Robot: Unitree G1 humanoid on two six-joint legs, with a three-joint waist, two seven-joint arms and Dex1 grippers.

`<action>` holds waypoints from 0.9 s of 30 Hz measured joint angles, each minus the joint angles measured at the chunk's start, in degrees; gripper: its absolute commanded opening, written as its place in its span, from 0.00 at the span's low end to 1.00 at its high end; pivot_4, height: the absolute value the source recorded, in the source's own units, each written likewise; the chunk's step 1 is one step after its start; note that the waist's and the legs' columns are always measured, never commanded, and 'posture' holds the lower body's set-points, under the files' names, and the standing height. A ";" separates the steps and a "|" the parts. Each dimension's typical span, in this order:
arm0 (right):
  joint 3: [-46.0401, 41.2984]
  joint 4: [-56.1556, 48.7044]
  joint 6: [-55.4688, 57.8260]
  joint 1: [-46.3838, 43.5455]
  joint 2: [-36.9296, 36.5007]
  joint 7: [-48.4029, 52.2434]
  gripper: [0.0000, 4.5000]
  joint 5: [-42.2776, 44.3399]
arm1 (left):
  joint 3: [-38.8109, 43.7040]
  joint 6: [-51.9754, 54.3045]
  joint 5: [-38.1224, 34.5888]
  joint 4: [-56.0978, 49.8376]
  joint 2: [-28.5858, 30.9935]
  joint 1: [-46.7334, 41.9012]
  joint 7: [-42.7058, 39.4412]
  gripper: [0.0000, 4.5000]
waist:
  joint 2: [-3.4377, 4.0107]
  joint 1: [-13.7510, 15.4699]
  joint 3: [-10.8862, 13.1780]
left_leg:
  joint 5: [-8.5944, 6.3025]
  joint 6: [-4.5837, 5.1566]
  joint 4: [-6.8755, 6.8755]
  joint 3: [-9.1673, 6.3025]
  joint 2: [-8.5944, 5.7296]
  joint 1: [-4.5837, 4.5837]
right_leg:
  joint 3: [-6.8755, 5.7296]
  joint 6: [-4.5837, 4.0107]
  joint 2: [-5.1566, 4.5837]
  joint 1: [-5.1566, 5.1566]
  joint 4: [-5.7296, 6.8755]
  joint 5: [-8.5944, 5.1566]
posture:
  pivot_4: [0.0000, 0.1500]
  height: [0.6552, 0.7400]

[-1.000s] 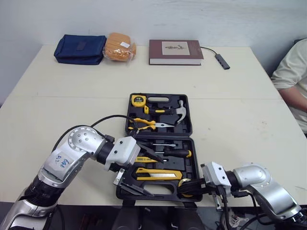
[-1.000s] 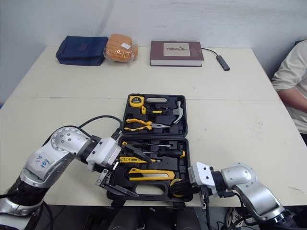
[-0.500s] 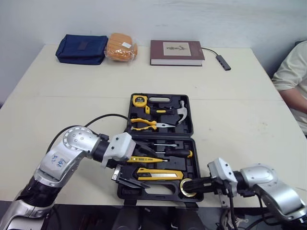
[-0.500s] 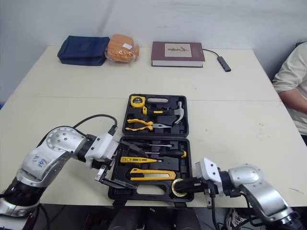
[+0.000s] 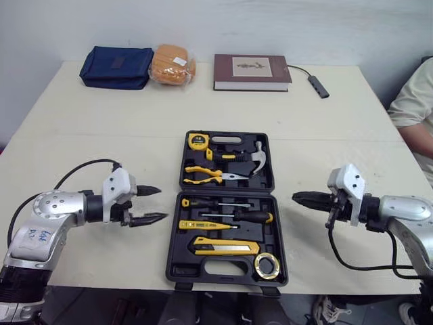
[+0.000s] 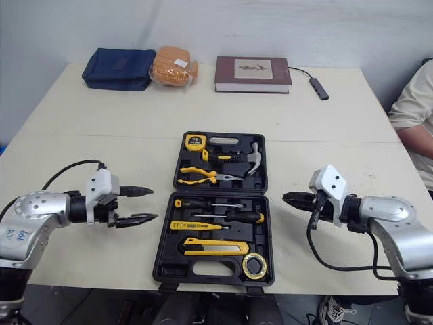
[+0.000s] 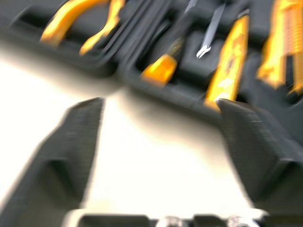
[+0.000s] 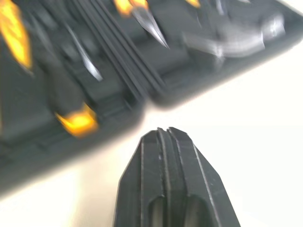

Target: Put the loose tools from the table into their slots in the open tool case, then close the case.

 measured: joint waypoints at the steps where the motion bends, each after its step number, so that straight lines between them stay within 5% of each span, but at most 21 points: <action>1: 1.05 0.78 0.00 -0.37 0.09 -0.36 0.00 -1.24 | -0.16 -0.54 0.73 1.06 -0.08 -0.30 0.22 0.41 | 0.00 -0.02 0.00 | 0.01 0.01 0.00 0.04 0.00 -0.04 | 0.01 0.00 0.00 -0.07 0.05 0.00 | 1.00 1.00; 5: 5.05 4.39 0.54 -3.74 2.70 -2.36 0.00 -5.10 | -2.66 -4.18 4.67 6.64 -2.19 -3.61 1.45 0.03 | 0.00 -0.13 0.00 | 0.04 0.01 0.01 0.20 -0.01 -0.06 | 0.04 0.01 0.00 -0.20 0.21 0.00 | 1.00 1.00; 6: 5.28 4.50 0.86 -4.43 3.30 -2.46 0.00 -5.31 | -3.39 -4.64 5.38 7.49 -2.92 -4.30 1.84 0.01 | 0.00 -0.12 0.00 | 0.05 0.01 0.01 0.21 -0.01 -0.06 | 0.04 0.01 0.00 -0.20 0.23 0.00 | 1.00 1.00; 27: 10.84 7.22 1.22 -13.03 10.16 -3.30 0.00 -12.58 | -10.10 0.34 10.77 13.80 -15.37 -14.44 6.70 0.01 | -0.04 0.07 -0.02 | 0.14 0.03 0.16 0.36 -0.03 -0.05 | 0.07 0.08 0.04 -0.20 0.50 0.04 | 1.00 1.00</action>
